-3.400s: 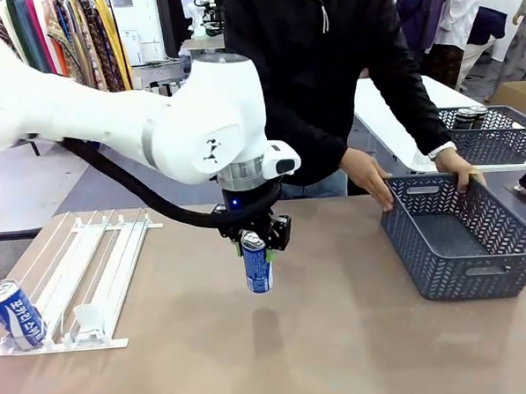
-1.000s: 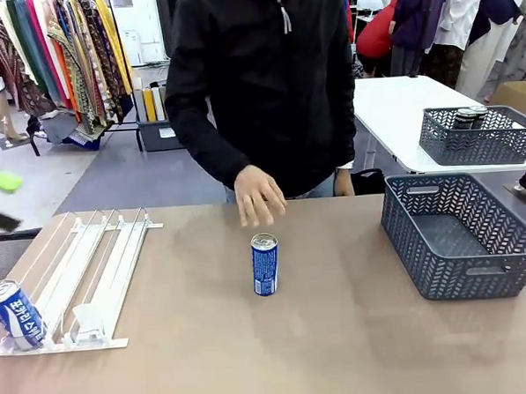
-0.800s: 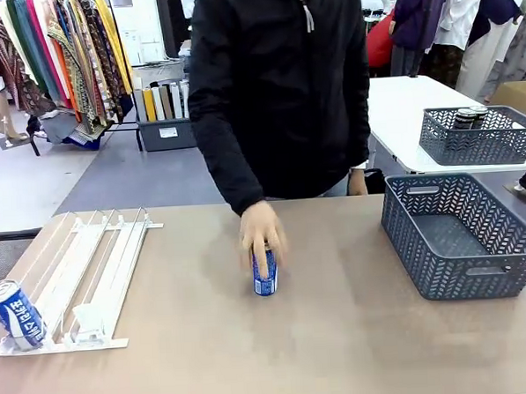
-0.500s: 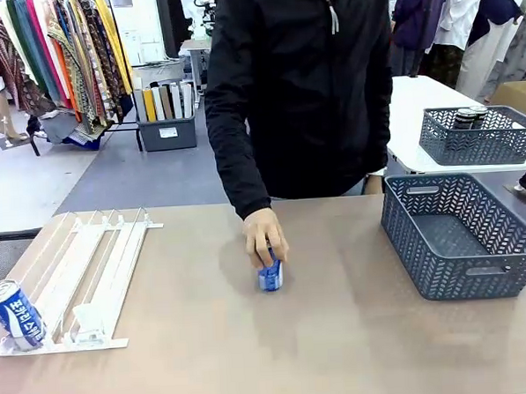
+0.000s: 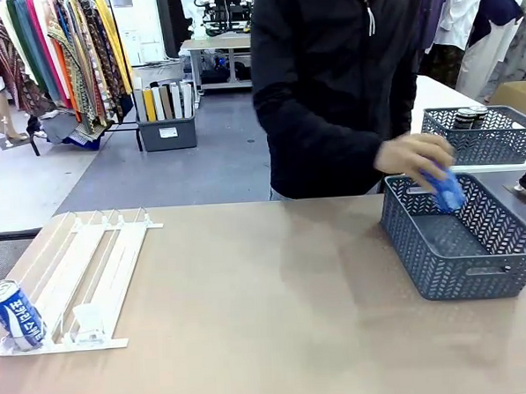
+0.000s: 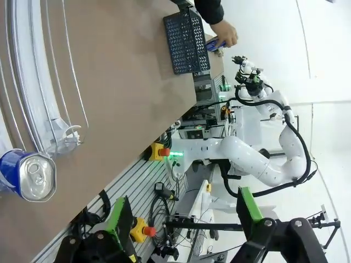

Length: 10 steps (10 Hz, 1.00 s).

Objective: Retrieve and store the cans from the dispenser.
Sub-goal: Pick up one can from the Automatic Can Dispenser and place it in the middle of the table.

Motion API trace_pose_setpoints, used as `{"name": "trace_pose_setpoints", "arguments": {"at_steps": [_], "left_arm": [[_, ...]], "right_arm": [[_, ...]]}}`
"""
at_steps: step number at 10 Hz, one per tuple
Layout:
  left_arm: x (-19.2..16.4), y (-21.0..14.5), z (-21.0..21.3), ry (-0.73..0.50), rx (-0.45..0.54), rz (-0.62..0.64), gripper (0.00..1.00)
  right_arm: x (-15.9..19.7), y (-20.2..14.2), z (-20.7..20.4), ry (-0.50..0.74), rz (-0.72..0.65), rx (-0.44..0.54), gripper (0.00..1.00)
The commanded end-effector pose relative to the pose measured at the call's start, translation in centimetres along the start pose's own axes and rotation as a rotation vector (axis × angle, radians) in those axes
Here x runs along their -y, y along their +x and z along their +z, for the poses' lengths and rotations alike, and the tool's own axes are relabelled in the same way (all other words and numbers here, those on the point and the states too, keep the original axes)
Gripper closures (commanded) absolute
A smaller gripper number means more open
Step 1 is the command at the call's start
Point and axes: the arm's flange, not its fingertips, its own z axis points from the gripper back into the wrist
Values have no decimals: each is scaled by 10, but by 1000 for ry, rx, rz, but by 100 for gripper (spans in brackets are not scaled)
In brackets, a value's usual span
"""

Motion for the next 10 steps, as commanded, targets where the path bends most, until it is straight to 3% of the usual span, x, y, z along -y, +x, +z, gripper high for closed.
{"name": "trace_pose_setpoints", "arguments": {"at_steps": [1, 10], "left_arm": [[2, -1, 4, -14, 5, -2, 0], [0, -1, 1, 0, 3, 1, 0]], "right_arm": [[-2, 0, 1, 12, 5, 0, 0], [-2, 0, 1, 12, 5, 0, 0]]}}
